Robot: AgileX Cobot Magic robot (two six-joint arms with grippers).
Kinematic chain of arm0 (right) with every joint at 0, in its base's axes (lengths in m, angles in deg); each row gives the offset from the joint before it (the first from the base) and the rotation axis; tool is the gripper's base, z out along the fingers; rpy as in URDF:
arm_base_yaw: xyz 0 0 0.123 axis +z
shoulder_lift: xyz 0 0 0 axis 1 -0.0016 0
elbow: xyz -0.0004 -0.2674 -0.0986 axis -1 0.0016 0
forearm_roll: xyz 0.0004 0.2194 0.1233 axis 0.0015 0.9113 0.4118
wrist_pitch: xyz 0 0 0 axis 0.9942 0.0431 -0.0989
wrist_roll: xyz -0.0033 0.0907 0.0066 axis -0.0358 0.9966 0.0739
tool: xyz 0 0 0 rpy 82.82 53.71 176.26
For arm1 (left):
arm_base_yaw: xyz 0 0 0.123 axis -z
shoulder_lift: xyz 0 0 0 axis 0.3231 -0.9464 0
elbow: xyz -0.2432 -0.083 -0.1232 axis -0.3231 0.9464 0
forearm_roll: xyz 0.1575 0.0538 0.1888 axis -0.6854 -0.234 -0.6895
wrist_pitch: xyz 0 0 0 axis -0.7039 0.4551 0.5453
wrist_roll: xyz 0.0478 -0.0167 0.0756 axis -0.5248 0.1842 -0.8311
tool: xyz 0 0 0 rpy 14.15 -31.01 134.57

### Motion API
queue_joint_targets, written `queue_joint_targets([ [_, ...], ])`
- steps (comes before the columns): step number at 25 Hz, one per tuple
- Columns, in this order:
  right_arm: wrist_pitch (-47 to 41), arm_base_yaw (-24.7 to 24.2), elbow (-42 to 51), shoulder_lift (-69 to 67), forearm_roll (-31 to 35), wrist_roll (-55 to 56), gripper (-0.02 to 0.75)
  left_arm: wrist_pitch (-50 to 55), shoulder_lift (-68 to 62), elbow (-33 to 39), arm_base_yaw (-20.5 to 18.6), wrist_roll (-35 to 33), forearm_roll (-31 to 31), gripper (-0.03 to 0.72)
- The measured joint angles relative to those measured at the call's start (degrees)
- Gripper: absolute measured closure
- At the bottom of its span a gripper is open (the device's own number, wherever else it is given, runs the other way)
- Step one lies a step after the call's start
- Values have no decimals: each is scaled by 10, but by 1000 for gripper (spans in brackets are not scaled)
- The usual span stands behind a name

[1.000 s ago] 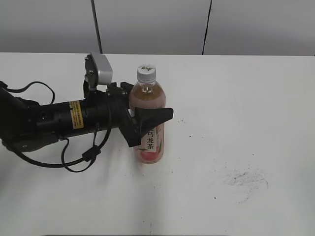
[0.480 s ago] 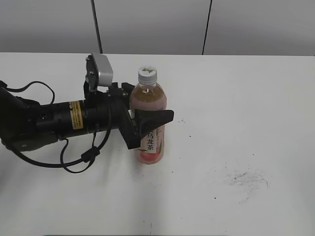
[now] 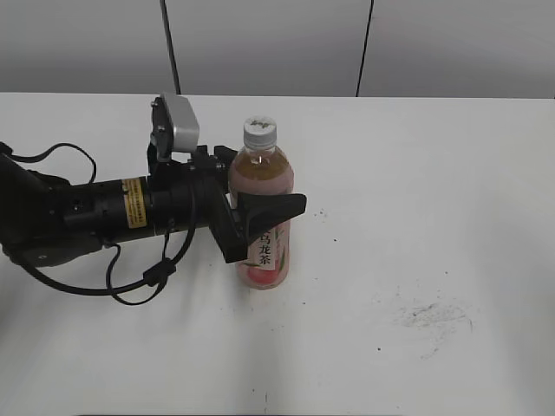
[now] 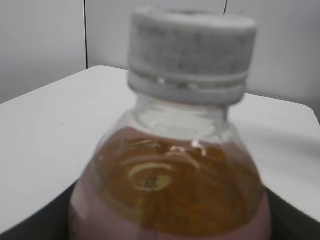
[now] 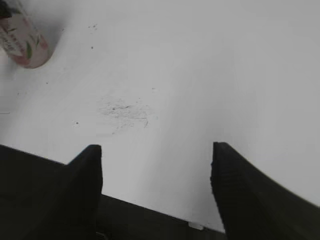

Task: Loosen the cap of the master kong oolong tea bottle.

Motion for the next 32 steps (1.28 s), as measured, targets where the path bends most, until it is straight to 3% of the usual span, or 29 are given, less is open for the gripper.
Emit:
queue_joint_targets([
  [9, -9, 58, -177, -289, 54, -53, 251, -1, 0, 0, 0, 0, 0, 241],
  [13, -71, 124, -298, -416, 35, -63, 321, -1, 0, 0, 0, 0, 0, 241],
  [17, -80, 197, -433, -541, 25, -55, 362, -1, 0, 0, 0, 0, 0, 241],
  [22, -81, 275, -596, -673, -5, 57, 367, -2, 0, 0, 0, 0, 0, 241],
  [26, -81, 323, -654, -749, -14, 123, 370, -2, 0, 0, 0, 0, 0, 242],
  [32, -85, 384, -662, -787, -58, 188, 370, -2, 0, 0, 0, 0, -1, 242],
])
